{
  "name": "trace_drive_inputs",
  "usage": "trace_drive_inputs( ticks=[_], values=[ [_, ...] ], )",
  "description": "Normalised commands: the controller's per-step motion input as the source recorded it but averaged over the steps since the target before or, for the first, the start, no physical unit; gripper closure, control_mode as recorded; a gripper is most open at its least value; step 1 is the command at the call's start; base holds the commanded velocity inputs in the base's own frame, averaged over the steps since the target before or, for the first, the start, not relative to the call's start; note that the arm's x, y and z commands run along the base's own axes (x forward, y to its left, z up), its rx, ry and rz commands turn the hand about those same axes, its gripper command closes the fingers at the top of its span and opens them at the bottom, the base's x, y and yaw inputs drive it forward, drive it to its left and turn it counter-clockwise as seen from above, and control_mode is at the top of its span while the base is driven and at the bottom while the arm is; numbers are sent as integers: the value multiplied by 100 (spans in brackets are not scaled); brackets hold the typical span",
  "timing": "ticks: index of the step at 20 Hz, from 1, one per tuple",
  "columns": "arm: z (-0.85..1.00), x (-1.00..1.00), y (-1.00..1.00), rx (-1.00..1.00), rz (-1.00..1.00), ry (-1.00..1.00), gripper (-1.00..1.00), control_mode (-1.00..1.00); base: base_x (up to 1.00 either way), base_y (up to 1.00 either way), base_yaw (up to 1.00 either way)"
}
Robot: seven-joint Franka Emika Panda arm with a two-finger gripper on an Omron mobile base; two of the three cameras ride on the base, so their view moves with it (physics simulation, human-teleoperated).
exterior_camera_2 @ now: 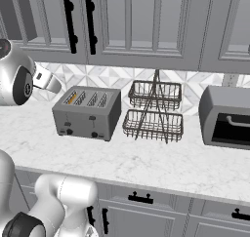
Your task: Start the toaster. Once the lever pops up, take the bread to the plate on the dining counter.
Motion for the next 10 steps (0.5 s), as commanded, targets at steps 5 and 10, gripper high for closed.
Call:
trace_drive_inputs(
  ticks=[5, 10],
  values=[
    [0, 0, 0, 0, 0, 0, -100, -100, 0, 0, 0],
    [0, 0, 0, 0, 0, 0, -100, -100, 0, 0, 0]
  ],
)
